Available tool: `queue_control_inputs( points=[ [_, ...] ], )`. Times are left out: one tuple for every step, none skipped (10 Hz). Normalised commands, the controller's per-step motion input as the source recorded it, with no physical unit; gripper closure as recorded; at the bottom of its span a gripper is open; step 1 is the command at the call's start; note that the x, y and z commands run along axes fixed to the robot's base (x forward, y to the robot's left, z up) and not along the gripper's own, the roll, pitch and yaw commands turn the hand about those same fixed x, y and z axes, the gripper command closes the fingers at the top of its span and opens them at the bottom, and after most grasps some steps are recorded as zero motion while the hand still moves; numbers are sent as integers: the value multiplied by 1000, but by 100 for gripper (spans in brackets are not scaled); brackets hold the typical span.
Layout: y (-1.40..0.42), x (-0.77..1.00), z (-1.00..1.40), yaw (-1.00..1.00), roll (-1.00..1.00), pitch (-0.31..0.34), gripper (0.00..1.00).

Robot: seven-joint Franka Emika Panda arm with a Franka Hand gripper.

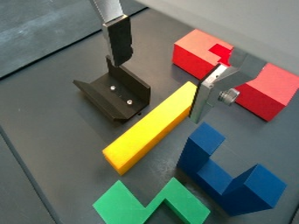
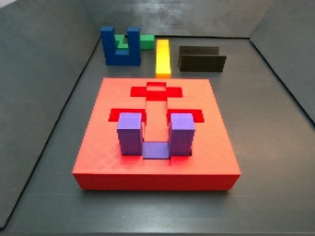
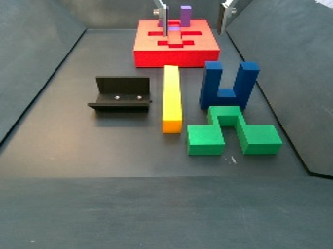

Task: Pick up the blue object. Move up. Move to above the board. Insert the blue object.
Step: Pick up the blue object.

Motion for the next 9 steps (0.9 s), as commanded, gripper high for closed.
queue_control_inputs(
  points=[
    [0,0,0,0,0,4,0],
    [-77,63,-169,-34,-13,0,0],
    [-549,-40,-286,9,1,-37,0],
    [-594,-134,-246,37,63,-14,0],
    [-520,-237,-280,37,10,-56,0],
    [-243,-209,-283,0,-36,-123,0],
    [0,-443,-271,0,0,-66,0],
    [89,-386,-211,0,-4,-93,0],
    [151,-326,-271,0,-27,-119,0]
  ],
)
